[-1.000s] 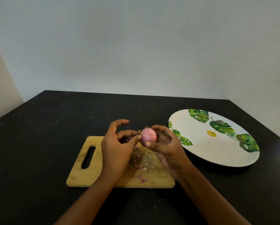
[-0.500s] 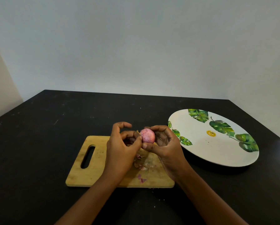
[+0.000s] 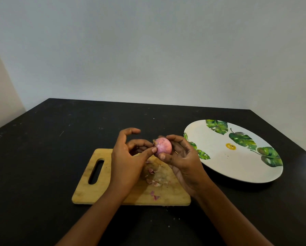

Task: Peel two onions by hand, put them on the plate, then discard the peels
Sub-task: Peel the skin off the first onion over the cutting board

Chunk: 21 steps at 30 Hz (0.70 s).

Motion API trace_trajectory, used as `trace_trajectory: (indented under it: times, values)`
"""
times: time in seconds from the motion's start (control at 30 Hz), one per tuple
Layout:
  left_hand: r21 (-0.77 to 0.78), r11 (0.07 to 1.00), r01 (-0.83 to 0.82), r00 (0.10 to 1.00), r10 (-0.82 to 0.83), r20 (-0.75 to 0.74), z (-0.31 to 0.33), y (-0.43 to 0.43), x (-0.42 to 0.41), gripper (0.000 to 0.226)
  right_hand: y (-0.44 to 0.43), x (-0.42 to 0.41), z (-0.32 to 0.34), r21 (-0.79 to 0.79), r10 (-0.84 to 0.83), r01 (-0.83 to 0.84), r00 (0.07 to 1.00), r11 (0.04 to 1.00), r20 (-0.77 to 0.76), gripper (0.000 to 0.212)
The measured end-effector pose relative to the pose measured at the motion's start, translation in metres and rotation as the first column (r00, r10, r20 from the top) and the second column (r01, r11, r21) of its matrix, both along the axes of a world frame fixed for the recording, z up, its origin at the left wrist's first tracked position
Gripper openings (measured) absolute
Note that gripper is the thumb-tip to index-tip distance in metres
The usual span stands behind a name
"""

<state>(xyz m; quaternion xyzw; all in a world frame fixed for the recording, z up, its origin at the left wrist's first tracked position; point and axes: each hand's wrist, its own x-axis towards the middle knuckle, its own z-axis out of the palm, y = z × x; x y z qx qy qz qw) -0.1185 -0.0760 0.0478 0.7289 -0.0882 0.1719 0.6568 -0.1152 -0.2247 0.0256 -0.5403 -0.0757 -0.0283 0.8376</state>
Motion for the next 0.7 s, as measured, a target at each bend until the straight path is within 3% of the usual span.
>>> trace_trajectory:
  times: [0.23, 0.53, 0.7]
  values:
    - [-0.052, 0.998, 0.047, 0.996, -0.051, -0.074, 0.0018, 0.005, 0.002, 0.049, -0.0001, -0.0051, 0.0033, -0.216, -0.071, 0.101, 0.987, 0.971, 0.143, 0.054]
    - [-0.105, 0.985, 0.136, 0.975, -0.152, -0.162, 0.0022, 0.007, 0.0059, 0.038, 0.0005, -0.0051, 0.0032, -0.246, -0.074, 0.115, 0.982, 0.962, 0.171, 0.055]
    - [-0.095, 0.992, 0.085, 0.985, -0.098, -0.144, -0.0032, 0.001, 0.0037, 0.039, 0.0007, -0.0029, 0.0009, -0.253, -0.112, 0.152, 0.98, 0.955, 0.165, 0.055]
